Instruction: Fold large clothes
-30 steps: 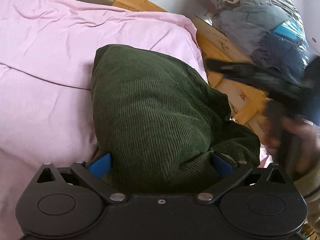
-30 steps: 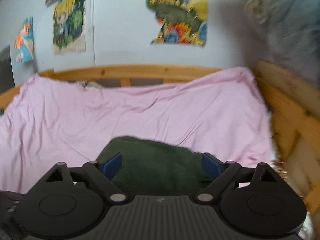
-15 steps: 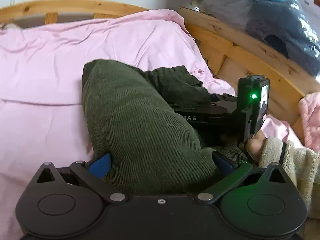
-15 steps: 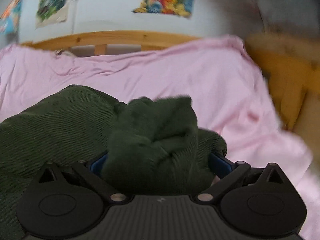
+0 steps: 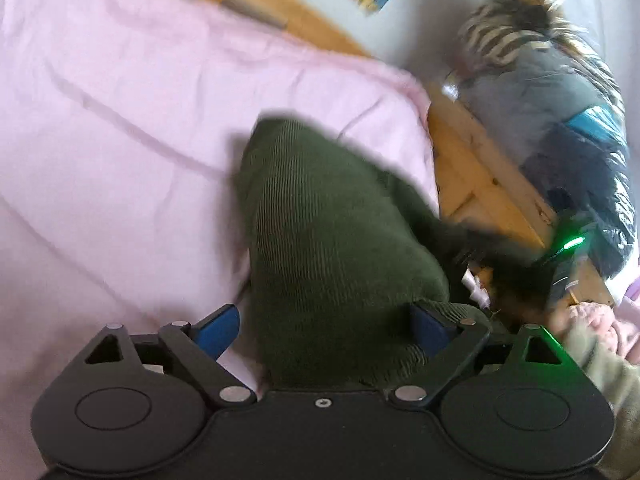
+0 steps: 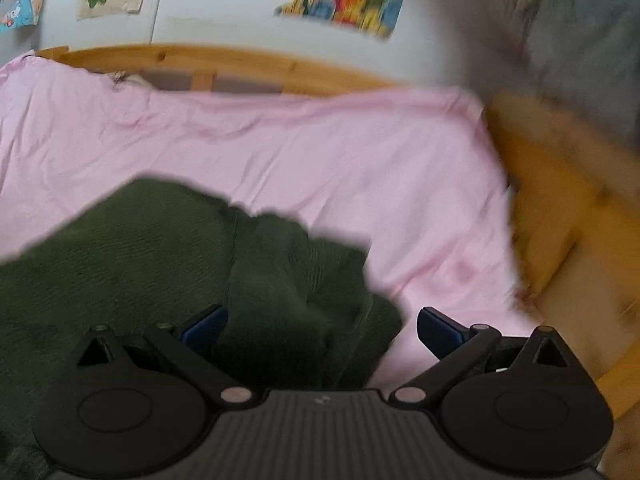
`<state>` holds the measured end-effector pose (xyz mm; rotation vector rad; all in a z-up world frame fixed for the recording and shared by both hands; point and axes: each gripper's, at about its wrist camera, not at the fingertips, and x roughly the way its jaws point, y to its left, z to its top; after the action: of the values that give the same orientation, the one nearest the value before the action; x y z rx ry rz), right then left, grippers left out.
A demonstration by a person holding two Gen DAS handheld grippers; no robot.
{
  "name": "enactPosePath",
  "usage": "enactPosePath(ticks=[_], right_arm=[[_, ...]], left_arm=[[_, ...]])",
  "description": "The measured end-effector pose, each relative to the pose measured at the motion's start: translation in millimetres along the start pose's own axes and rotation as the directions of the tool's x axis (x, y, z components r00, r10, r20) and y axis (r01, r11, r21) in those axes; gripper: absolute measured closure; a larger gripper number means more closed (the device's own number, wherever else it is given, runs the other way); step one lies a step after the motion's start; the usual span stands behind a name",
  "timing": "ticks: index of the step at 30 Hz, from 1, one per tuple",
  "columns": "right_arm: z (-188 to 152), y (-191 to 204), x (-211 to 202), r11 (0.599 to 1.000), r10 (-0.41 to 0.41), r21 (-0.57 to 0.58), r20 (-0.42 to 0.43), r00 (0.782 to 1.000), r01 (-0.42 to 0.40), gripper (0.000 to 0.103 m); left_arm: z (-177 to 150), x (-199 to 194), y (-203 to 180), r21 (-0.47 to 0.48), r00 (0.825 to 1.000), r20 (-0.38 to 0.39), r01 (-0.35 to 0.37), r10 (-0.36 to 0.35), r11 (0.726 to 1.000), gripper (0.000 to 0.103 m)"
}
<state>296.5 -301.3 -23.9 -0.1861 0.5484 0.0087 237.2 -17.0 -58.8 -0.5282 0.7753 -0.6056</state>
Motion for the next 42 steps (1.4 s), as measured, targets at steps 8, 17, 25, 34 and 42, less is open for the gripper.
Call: enactPosePath(ticks=[8,17,25,34,42], right_arm=[[86.8,39.7,-48.8,0.997,0.073,0.002,0.202,0.977,-0.074,0.0],[4.0,74.0,37.2,0.958,0.285,-0.028,0.143,0.948,-0.284,0.001],[-16.9,65.8,65.6,0.961,0.264,0.034,0.169,0.95,-0.274,0.0],[1.2,71.7,-6.8,0.98,0.191,0.026,0.159,0.969,-0.198,0.0],[-52.3,92.2,-48.9,0.988,0.155,-0.072,0.288,0.945,-0.14,0.001]], left_arm=[[0.3,15.2,5.3,-0.05,0.998,-0.064,0.025,-0.028,0.998,0.009],[-5.5,33.1,3.7,-0.047,0.996,-0.087,0.015,-0.019,0.999,0.008],[3.1,53.9,1.2,-0.037,0.995,-0.103,-0.002,-0.002,0.999,0.004],[-9.5,-16.3,19.2,-0.013,1.0,0.016,0.009,-0.009,1.0,0.001],[-20.6,-24.1,38.4,-0.096,0.997,-0.017,-0.08,0.079,0.992,0.001]])
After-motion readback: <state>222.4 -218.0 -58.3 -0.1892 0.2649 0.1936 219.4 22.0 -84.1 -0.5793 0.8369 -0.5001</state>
